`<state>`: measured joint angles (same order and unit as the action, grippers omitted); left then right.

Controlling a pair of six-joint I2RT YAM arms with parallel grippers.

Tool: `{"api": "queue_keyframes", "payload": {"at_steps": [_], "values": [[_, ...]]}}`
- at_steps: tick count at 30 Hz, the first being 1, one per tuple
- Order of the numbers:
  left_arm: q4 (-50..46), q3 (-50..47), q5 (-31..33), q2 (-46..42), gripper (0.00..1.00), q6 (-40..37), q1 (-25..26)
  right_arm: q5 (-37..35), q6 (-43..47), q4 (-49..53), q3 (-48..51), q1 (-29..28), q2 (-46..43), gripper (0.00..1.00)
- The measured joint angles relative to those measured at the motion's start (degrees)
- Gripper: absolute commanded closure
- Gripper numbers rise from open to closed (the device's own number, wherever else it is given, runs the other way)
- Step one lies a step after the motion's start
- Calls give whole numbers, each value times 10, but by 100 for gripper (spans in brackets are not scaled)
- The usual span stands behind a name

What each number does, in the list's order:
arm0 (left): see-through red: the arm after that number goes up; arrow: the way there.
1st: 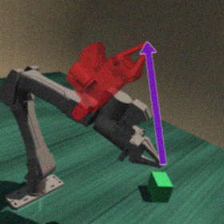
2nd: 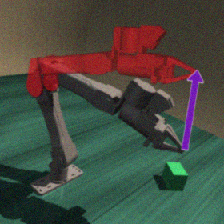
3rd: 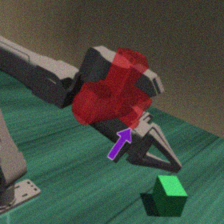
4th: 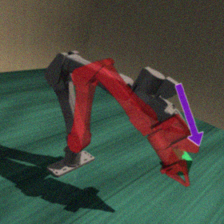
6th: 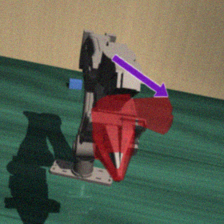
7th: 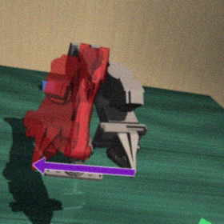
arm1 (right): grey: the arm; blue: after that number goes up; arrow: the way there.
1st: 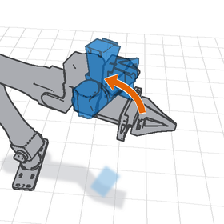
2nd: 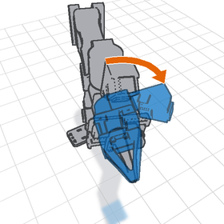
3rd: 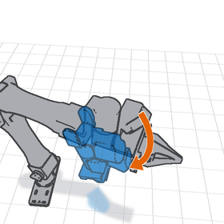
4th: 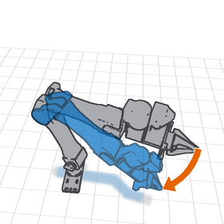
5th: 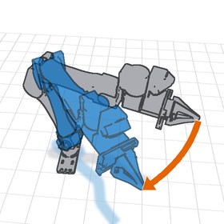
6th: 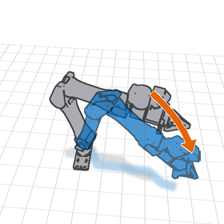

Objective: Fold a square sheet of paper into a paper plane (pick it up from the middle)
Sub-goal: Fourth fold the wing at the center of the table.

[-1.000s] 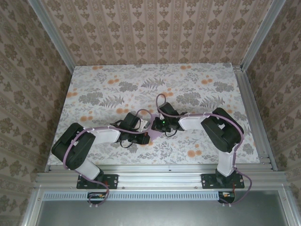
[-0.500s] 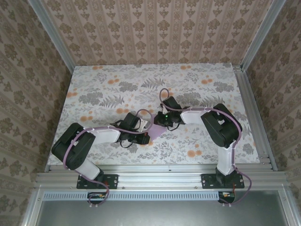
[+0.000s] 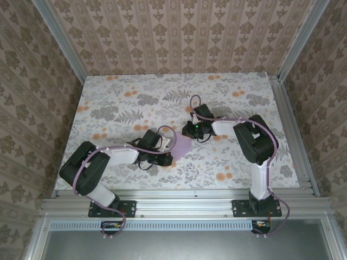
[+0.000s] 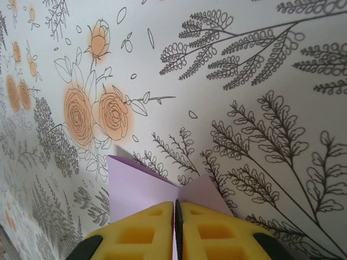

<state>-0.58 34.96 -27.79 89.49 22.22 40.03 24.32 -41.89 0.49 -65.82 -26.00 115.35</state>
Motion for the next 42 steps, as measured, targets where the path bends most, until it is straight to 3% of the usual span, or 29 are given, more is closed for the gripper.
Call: {"api": "queue_keyframes", "payload": {"at_steps": [14, 21, 27, 33, 42], "values": [[-9, 1, -7, 0, 100, 0, -1, 3, 13, -15, -7, 50, 5, 84], [-27, 8, -14, 0, 100, 0, -3, -14, 17, -14, 53, 56, -77, 74], [-46, 16, -18, 0, 96, 1, -3, 8, 3, -23, 109, 17, -139, 64], [-85, 25, -18, -22, 87, 6, -3, 17, -23, -31, 150, -37, -143, 60], [-122, 66, -17, -64, 81, 4, -23, 17, -59, -55, 157, -62, -143, 56]]}}
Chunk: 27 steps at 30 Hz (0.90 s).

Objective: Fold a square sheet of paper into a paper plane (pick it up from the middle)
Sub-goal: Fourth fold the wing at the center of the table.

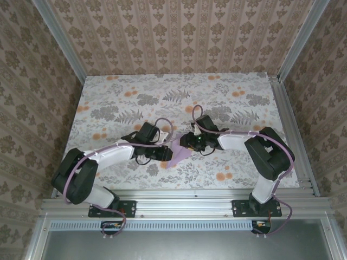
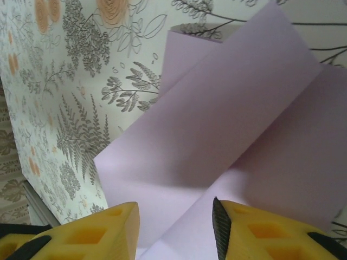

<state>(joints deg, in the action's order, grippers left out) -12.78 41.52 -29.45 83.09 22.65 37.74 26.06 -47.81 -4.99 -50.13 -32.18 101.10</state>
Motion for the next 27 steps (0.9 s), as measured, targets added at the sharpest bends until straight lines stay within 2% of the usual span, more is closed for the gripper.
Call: {"api": "queue_keyframes", "payload": {"at_steps": [5, 14, 27], "values": [[-8, 1, 2, 7, 80, -5, -14, 2, -17, -22, 0, -7, 3, 55], [-3, 1, -5, 25, 72, -5, -19, -3, -21, -7, 0, -18, 9, 53], [45, 3, -38, 73, 73, -4, -34, -12, -25, 4, 11, -18, 6, 52]]}}
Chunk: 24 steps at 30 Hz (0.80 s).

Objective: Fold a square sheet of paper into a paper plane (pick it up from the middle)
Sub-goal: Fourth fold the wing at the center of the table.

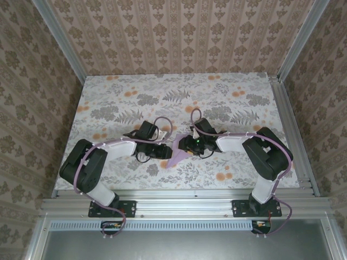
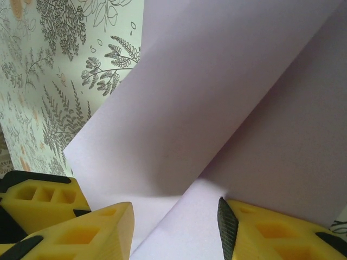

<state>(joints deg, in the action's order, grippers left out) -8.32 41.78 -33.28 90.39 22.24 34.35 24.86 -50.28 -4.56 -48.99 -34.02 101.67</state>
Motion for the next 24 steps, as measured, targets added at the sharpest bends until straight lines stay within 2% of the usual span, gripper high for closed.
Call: {"api": "queue_keyframes", "payload": {"at_steps": [4, 9, 11, 24], "values": [[14, 2, -9, 2, 76, 0, 0, 0, -8, -3, 0, 0, 0, 52], [28, 8, -17, 23, 95, 5, -3, 6, -19, -28, 8, 0, 2, 51], [28, 8, -18, 28, 99, 6, -5, 10, -24, -34, 9, 0, 6, 51], [29, 8, -50, 22, 100, 11, -26, 32, -54, -85, 15, 0, 16, 51]]}}
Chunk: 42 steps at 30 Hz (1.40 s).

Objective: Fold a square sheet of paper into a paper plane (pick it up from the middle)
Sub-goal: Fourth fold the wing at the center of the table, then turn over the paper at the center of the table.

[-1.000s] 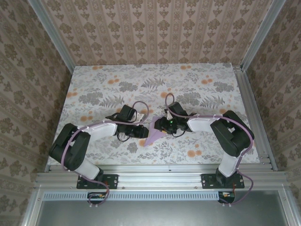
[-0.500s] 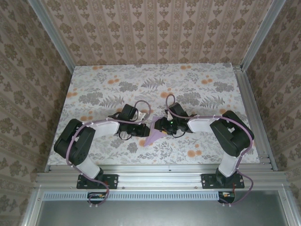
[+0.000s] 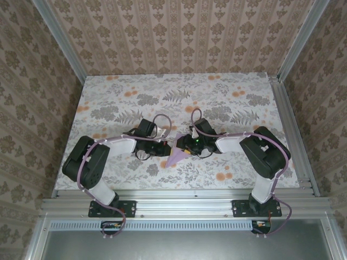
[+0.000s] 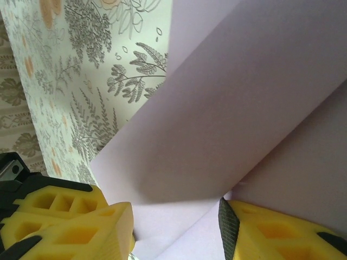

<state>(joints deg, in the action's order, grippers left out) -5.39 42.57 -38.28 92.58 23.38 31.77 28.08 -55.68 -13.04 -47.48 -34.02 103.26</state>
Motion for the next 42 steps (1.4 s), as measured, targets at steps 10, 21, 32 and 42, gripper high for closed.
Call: {"api": "queue_keyframes", "payload": {"at_steps": [10, 21, 32, 42], "values": [[27, 0, -26, -30, 100, 25, -12, 11, -29, -38, 6, 0, 0, 49], [66, -22, -47, -32, 100, 54, -25, 44, -112, -179, 31, 2, 8, 51], [93, -44, -59, -32, 98, 64, -46, 57, -141, -240, 36, 4, 38, 57], [99, -54, -66, -32, 88, 65, -50, 57, -116, -230, 24, 4, 59, 72]]}}
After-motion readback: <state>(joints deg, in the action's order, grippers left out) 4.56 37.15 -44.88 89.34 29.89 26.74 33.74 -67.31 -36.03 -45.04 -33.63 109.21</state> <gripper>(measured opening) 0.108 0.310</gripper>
